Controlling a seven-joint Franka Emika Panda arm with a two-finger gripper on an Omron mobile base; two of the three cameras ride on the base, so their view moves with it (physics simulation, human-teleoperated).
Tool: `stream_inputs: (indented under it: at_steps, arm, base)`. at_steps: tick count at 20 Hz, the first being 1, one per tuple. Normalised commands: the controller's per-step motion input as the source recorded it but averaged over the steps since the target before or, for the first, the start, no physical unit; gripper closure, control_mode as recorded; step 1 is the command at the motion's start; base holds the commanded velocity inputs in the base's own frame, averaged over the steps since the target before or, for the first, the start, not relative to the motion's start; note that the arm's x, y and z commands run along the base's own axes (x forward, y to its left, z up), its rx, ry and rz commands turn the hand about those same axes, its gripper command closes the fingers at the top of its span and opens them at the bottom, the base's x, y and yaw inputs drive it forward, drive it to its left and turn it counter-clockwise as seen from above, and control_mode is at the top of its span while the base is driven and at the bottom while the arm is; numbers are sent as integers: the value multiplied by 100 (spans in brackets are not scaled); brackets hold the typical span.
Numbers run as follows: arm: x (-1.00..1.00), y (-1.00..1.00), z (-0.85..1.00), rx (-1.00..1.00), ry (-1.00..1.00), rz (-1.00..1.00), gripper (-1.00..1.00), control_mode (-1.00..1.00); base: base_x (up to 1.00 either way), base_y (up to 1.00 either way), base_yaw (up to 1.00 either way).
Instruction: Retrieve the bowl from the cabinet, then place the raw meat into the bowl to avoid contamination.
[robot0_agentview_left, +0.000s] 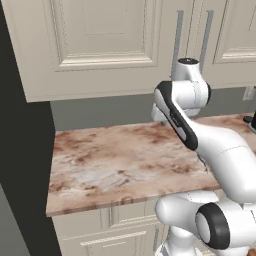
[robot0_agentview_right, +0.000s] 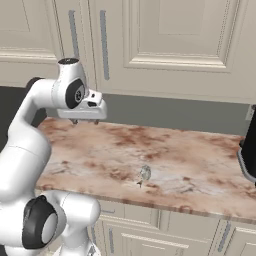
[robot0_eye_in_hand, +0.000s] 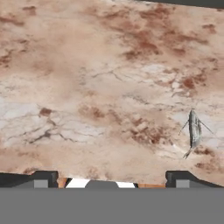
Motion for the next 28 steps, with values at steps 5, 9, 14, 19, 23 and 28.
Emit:
stream_inputs:
  at_steps: [5,9,14,19,23,28]
  arm:
    - [-31,0,0,-1,-10,0,-100,-100]
    - [-32,0,13,0,-24,0,-100,-100]
    - [-27,0,16,0,-29,0,-100,-100]
    - [-25,0,18,1,-34,0,-100,-100]
    - [-15,1,20,1,-37,0,-100,-100]
    - [-12,0,32,4,-39,0,-100,-100]
  base:
    - [0,0,0]
    - [0,0,0]
    - [0,0,0]
    - [0,0,0]
    - [0,0,0]
    - [0,0,0]
